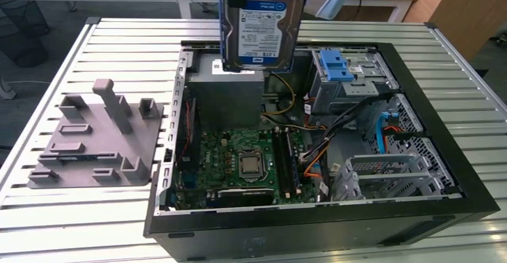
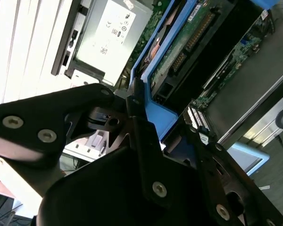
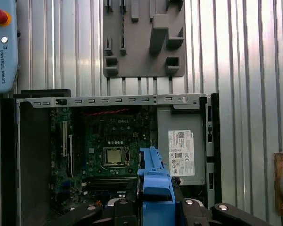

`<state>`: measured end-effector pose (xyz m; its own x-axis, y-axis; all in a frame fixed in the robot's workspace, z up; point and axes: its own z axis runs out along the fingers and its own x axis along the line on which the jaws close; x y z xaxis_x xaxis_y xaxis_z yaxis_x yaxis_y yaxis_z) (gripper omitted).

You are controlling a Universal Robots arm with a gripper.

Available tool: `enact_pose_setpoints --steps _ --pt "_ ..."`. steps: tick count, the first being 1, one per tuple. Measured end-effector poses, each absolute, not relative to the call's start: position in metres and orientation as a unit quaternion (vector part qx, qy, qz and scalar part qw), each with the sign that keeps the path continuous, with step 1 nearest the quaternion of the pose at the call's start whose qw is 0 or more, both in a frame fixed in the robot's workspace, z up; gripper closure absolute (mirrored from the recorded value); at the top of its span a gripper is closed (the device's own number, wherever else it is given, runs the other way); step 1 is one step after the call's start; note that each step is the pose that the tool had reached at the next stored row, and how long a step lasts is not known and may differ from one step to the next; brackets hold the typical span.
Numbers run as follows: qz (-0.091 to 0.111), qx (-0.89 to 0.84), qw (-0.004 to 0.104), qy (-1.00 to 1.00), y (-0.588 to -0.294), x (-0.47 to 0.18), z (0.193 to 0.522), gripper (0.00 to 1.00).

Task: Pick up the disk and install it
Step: 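Pick up the disk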

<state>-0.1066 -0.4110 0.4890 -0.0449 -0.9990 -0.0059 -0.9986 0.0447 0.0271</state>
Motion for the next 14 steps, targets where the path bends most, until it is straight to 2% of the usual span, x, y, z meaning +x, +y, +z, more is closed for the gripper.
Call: enact_pose_setpoints --steps 5,14 --pt "-0.012 0.691 0.008 -0.723 -0.414 -0.095 0.488 0.64" --pt "-0.012 0.69 0.008 -0.723 -0.436 -0.094 0.484 0.64"
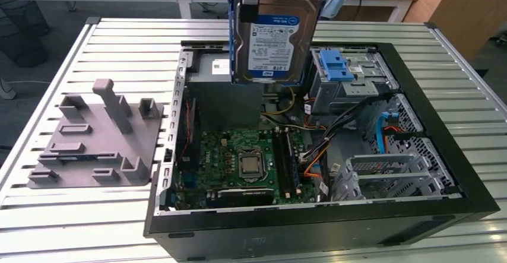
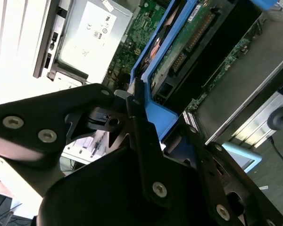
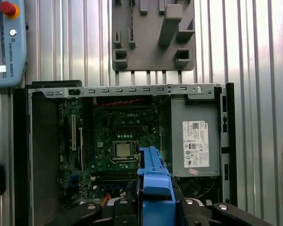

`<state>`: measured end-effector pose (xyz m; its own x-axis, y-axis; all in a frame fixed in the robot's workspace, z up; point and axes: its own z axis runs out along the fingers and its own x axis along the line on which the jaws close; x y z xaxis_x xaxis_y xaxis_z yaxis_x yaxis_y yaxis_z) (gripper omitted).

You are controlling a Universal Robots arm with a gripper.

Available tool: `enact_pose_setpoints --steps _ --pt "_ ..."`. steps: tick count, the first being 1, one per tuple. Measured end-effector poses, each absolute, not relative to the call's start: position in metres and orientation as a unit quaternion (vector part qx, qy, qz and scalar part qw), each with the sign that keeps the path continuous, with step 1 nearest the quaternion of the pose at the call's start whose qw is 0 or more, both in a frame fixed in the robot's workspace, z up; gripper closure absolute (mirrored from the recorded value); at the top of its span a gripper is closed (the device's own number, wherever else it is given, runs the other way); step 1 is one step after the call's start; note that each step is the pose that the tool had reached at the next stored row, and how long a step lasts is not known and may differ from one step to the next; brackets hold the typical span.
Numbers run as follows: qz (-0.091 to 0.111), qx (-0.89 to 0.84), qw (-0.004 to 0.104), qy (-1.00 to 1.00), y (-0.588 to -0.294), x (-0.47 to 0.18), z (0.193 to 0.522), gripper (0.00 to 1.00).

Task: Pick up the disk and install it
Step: 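Pick up the disk, then insert the disk into the insertion slot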

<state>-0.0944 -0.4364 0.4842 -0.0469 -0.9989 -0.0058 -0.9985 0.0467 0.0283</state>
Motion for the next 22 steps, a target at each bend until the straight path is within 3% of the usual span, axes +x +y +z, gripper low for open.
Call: enact_pose_setpoints --steps 22 --pt "-0.012 0.69 0.008 -0.724 -0.439 -0.073 0.478 0.64"
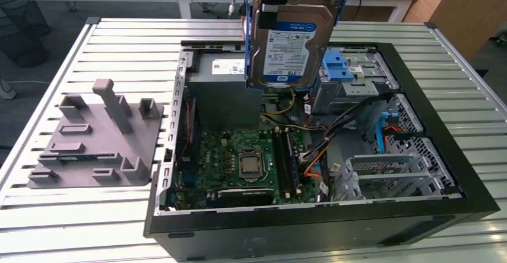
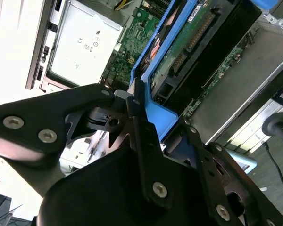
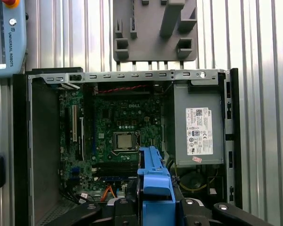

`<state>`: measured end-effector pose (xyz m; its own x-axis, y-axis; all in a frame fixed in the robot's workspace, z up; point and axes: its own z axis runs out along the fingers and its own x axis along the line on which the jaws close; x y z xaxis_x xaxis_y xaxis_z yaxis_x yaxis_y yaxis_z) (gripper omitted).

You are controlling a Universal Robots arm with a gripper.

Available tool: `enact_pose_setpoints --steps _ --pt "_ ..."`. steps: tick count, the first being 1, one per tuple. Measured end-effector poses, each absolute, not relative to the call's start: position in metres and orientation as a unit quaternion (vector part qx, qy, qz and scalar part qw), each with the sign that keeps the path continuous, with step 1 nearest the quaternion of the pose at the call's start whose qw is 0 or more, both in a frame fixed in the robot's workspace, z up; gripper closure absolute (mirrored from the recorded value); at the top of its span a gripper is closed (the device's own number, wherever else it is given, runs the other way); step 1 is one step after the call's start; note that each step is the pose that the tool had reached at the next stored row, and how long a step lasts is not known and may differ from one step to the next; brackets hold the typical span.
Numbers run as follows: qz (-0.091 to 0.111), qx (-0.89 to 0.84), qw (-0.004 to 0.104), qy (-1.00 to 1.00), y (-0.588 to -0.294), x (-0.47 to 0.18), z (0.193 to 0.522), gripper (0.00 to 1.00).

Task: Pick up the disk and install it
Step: 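Insert the disk into the insertion slot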

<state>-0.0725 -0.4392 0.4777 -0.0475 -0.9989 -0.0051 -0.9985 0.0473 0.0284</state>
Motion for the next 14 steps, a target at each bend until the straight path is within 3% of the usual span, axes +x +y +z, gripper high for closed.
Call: enact_pose_setpoints --steps 14 --pt "-0.012 0.69 0.008 -0.724 -0.45 -0.073 0.477 0.64"
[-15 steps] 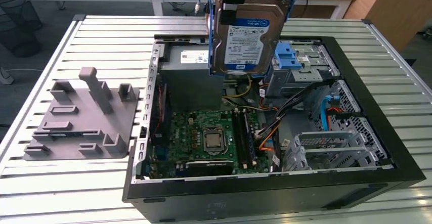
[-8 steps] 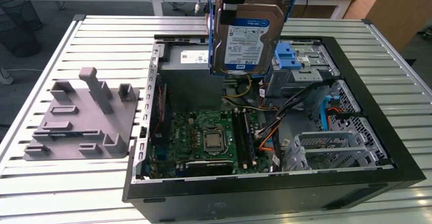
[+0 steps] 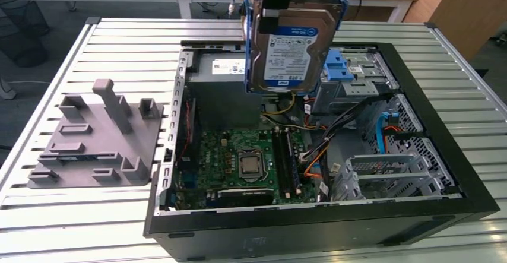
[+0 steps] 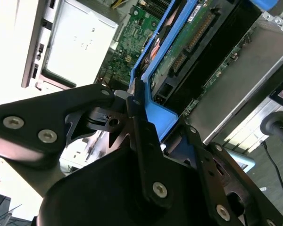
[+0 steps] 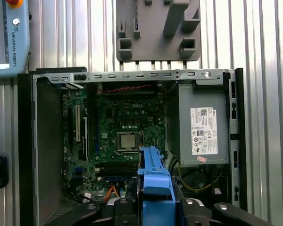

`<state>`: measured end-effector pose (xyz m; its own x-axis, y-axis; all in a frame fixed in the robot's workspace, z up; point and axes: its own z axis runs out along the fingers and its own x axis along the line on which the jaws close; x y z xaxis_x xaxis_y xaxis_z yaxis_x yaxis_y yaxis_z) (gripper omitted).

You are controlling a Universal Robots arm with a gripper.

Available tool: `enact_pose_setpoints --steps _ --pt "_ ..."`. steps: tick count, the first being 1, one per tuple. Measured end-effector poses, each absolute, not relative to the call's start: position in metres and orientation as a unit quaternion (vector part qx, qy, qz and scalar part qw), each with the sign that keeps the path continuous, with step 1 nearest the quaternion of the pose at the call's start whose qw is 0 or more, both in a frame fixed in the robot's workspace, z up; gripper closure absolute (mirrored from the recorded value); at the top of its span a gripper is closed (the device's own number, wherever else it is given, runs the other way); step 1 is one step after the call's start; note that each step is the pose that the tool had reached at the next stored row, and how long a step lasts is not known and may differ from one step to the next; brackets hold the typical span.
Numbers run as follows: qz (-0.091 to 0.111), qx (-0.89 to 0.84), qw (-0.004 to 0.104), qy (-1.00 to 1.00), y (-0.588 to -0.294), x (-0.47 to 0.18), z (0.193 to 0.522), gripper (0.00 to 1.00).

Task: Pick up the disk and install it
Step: 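Insert the disk into the insertion slot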

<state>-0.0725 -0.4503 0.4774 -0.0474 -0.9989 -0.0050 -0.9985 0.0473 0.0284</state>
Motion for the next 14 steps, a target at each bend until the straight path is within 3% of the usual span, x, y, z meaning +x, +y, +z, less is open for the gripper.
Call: enact_pose_setpoints --steps 14 --pt "-0.012 0.69 0.008 -0.724 -0.494 -0.073 0.476 0.64"
